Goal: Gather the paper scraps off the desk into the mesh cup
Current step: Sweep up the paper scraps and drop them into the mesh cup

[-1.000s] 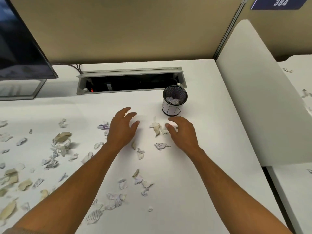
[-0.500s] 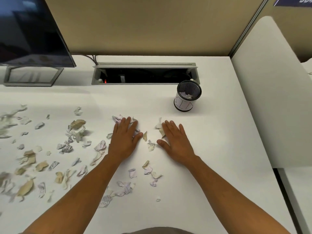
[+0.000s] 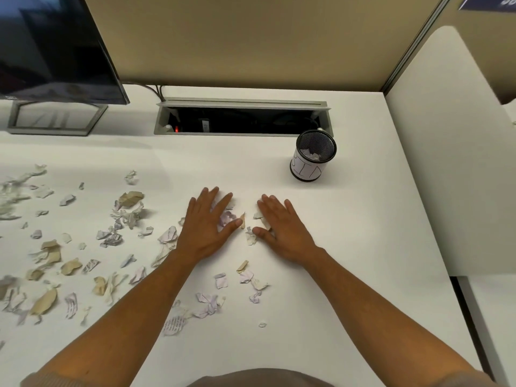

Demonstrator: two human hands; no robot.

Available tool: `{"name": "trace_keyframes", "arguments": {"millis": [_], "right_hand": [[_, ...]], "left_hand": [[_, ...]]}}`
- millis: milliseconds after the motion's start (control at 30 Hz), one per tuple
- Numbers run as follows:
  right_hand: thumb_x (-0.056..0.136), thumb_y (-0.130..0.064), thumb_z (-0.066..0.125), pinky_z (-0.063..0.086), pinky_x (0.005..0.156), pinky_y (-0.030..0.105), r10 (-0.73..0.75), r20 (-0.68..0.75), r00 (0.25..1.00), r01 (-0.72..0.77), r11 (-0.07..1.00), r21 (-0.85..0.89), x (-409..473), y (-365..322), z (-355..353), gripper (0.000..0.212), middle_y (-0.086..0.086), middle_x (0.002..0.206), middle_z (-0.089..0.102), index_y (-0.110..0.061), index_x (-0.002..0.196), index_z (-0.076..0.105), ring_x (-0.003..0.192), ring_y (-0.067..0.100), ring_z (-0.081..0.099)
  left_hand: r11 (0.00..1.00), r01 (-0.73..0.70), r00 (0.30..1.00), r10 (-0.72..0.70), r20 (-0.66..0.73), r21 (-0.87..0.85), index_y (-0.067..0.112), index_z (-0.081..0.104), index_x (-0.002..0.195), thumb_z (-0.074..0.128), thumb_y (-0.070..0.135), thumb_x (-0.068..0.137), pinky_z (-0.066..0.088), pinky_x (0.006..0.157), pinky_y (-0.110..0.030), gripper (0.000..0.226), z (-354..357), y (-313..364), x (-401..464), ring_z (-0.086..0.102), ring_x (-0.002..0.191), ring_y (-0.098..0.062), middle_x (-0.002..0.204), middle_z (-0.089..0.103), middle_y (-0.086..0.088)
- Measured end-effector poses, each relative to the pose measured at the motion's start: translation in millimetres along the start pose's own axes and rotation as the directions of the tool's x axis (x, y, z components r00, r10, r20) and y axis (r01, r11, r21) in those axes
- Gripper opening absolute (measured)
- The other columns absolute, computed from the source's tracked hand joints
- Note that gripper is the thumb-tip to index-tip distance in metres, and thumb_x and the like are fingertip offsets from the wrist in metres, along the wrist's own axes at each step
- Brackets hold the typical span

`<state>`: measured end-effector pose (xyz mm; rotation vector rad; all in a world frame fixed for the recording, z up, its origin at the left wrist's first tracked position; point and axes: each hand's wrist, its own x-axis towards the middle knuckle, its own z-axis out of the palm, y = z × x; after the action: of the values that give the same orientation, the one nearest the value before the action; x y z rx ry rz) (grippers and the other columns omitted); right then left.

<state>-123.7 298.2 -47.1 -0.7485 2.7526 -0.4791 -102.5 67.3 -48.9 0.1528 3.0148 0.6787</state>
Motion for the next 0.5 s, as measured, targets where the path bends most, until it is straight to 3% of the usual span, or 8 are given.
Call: {"name": "trace_keyframes", "arguments": {"millis": [300,433,500], "right_hand": [[0.097,-0.059,0.025,-0.009,0.121,0.032,-0.096,0.051,0.994,0.094,0.995,0.035,-41,-23,18,0.07,-0.003,0.163,0.009,-0.02,0.154,0.015,0.149,0.008,-0.004],[0.093,-0.062,0.041,-0.001,0.122,0.031,-0.091,0.063,0.994,0.082,0.987,0.141,-59,-31,12,0.077,-0.004,0.162,0.009,-0.02,0.154,0.017,0.149,0.006,0.0],[0.087,-0.067,0.049,0.002,0.121,0.026,-0.05,0.05,0.997,0.042,0.987,0.155,-69,-34,7,0.086,-0.005,0.162,0.011,-0.022,0.153,0.019,0.148,0.005,0.002]], "left_hand": [[0.97,-0.236,0.968,0.24,0.074,-0.066,0.025,0.049,0.139,0.033,0.061,0.092,0.008,0.121,-0.038,0.06,6,13,-51,0.013,0.147,-0.012,0.153,0.036,0.004],[0.963,-0.247,0.966,0.254,0.049,-0.106,0.022,0.054,0.135,0.044,0.058,0.091,0.019,0.118,-0.042,0.058,-1,13,-73,0.022,0.145,-0.015,0.149,0.042,0.003],[0.966,-0.235,0.97,0.239,0.033,-0.109,0.025,0.049,0.138,0.05,0.063,0.086,0.015,0.119,-0.036,0.065,-7,10,-84,0.019,0.146,-0.013,0.152,0.037,0.004]]}}
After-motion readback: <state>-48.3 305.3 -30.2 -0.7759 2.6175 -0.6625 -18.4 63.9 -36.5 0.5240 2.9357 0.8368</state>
